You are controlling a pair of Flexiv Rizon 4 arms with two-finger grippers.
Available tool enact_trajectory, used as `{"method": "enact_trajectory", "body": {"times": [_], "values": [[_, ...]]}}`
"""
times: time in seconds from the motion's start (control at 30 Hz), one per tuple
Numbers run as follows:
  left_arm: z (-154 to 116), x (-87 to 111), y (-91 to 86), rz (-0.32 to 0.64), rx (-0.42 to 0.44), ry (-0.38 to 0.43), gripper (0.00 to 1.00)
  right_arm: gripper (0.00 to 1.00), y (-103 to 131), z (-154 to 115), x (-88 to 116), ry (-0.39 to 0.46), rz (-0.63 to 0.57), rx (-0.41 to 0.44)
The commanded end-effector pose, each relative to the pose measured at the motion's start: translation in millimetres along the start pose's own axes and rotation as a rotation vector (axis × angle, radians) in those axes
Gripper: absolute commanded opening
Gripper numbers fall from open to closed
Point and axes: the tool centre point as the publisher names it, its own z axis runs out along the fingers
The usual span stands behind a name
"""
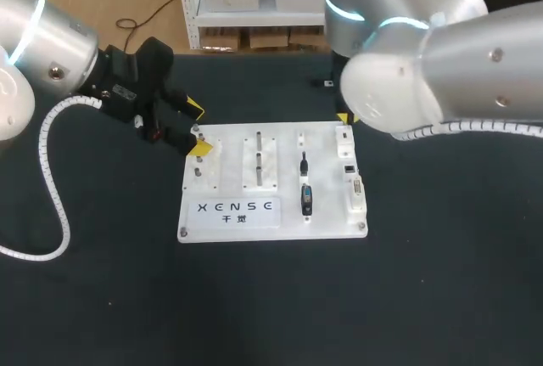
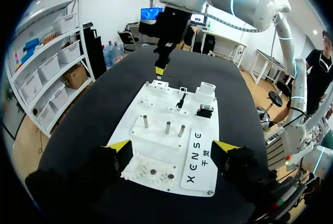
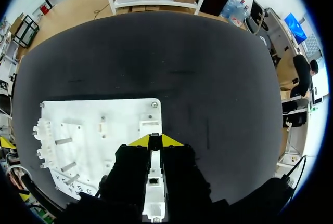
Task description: Insert the USB connector, Ethernet cable, and multi-pin plug into their matching sockets one by one.
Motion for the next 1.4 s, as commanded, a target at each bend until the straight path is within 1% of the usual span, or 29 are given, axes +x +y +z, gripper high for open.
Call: {"method": "enact_trajectory", "body": {"times": [0.03,0.37,0.53,0.73,1.4], "values": [[0.2,-0.6,0.7,-0.001,0.001,0.004,1.0,0.0,-3.1,2.3,5.9,-0.061,0.002,-0.004],[0.2,-0.6,0.7,-0.001,0.001,0.004,1.0,0.0,0.5,9.5,9.1,-0.029,0.014,0.001],[0.2,-0.6,0.7,-0.001,0.001,0.004,1.0,0.0,5.5,10.0,11.9,-0.023,0.014,-0.001],[0.2,-0.6,0.7,-0.001,0.001,0.004,1.0,0.0,11.7,12.1,9.9,-0.026,0.012,-0.006],[0.2,-0.6,0.7,-0.001,0.001,0.004,1.0,0.0,6.2,13.9,6.9,-0.03,0.011,0.009]]}}
